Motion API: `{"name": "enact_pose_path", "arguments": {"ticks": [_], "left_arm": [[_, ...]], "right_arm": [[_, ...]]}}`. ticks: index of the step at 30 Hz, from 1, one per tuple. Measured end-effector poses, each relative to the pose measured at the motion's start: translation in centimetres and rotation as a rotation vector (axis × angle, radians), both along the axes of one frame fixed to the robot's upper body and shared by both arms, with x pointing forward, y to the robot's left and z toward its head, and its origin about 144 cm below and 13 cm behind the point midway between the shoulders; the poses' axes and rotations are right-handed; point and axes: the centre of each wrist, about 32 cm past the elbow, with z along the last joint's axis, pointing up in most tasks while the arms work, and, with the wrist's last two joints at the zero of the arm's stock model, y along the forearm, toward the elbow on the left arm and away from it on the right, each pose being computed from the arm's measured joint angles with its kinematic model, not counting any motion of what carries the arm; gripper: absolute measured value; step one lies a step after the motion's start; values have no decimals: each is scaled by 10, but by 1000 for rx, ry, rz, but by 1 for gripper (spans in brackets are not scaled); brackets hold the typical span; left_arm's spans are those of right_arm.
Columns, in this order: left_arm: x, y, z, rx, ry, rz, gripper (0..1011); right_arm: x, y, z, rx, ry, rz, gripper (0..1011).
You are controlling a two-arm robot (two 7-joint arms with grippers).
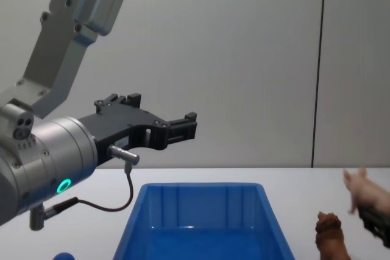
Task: Pick up the two dolls from the table and place them into the box.
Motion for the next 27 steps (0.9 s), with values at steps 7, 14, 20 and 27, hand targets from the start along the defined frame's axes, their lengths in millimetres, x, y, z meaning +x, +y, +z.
{"name": "enact_pose_path", "arguments": {"ticks": [7, 14, 20, 27], "left_arm": [[0, 0, 0, 0, 0, 0, 1001], [0, 0, 0, 0, 0, 0, 1001], [0, 0, 0, 0, 0, 0, 1001], [0, 0, 0, 0, 0, 0, 1001]], "right_arm": [[3, 6, 11, 23, -79, 74, 383], [11, 17, 20, 57, -138, 176, 383], [19, 27, 23, 80, -155, 251, 383], [31, 40, 23, 106, -154, 353, 398]]}}
